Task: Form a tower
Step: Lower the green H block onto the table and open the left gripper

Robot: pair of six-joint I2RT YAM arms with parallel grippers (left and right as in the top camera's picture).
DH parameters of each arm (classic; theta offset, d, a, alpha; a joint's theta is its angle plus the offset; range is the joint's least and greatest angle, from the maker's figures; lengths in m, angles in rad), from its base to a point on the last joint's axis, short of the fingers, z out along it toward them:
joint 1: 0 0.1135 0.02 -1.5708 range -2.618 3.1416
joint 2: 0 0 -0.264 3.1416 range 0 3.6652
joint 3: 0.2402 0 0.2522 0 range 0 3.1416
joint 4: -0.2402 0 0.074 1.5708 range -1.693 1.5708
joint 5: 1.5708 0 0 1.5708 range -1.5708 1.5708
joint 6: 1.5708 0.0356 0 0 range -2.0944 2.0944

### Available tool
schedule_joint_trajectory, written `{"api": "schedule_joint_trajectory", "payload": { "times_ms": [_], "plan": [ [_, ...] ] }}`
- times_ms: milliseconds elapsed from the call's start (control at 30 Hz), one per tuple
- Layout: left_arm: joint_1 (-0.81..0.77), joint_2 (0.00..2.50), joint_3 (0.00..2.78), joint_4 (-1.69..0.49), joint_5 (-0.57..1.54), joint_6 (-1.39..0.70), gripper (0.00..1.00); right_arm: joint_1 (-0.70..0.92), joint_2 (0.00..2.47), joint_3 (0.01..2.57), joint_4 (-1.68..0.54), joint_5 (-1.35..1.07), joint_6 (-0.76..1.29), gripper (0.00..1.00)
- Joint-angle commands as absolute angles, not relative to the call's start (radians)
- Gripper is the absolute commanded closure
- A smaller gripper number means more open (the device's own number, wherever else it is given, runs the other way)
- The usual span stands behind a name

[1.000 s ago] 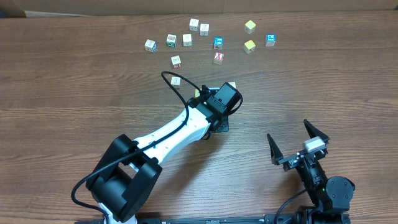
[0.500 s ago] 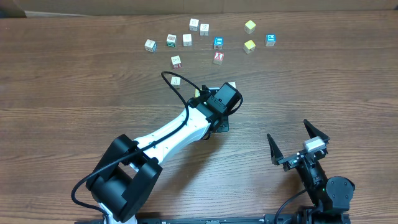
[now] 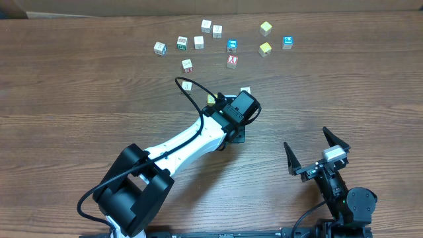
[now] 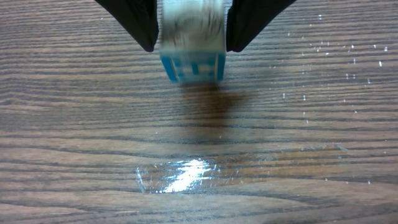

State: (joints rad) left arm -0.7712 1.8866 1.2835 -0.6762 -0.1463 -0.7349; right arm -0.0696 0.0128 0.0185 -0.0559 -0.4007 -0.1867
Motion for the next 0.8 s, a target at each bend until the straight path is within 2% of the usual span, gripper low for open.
{"api": "schedule_joint_trajectory", "payload": {
  "times_ms": [0, 167, 300, 467, 767],
  "plan": [
    [-0.775, 1.909, 1.278, -0.673, -0.138, -0.756, 0.65, -0.067, 0.003, 0.008, -0.055, -0.397, -0.181, 0.0],
    [-0.775, 1.909, 1.278, -0.669, -0.138, -0.756, 0.64, -0.067, 0.003, 0.008, -0.055, -0.397, -0.181, 0.0],
    [-0.775, 1.909, 1.278, -0.668, -0.141, -0.756, 0.57, -0.067, 0.003, 0.008, -0.055, -0.397, -0.181, 0.0],
    [-0.771, 1.909, 1.278, -0.667, -0.208, -0.756, 0.54, -0.067, 0.003, 0.008, -0.055, -0.397, -0.181, 0.0],
    [-0.771, 1.909, 1.278, -0.668, -0.221, -0.756, 0.55, -0.067, 0.003, 0.008, -0.055, -0.397, -0.181, 0.0]
  ]
}}
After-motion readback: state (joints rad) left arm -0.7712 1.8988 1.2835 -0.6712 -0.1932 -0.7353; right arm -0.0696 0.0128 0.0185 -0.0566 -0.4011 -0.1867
